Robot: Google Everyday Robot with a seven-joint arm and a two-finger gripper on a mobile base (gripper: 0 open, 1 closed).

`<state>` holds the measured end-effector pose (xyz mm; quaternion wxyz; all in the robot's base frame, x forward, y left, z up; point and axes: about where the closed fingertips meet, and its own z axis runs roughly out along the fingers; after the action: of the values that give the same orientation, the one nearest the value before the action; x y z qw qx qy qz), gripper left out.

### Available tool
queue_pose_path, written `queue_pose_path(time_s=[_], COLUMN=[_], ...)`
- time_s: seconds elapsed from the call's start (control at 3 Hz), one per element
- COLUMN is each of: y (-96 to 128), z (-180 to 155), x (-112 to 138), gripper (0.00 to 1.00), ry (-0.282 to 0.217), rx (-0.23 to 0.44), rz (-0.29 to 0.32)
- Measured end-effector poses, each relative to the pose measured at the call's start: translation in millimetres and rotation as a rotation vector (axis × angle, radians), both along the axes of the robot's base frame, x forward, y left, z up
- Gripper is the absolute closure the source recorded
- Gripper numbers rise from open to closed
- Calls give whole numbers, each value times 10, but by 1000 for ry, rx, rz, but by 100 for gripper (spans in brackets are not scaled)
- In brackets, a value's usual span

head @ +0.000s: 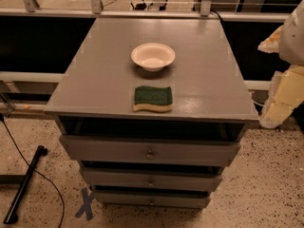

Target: Place sponge into paper bowl

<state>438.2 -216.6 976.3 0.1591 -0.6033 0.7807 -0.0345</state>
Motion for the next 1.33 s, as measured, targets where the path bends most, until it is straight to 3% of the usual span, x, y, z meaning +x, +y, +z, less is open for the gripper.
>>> queue_pose_path(time_s=[0.33,0.67,1.33], y=[0,148,793], z=[0,-55,-639], x=[0,179,583], gripper=[0,0,0], ry=[0,-48,-134], rx=[0,91,501], rz=[0,33,96])
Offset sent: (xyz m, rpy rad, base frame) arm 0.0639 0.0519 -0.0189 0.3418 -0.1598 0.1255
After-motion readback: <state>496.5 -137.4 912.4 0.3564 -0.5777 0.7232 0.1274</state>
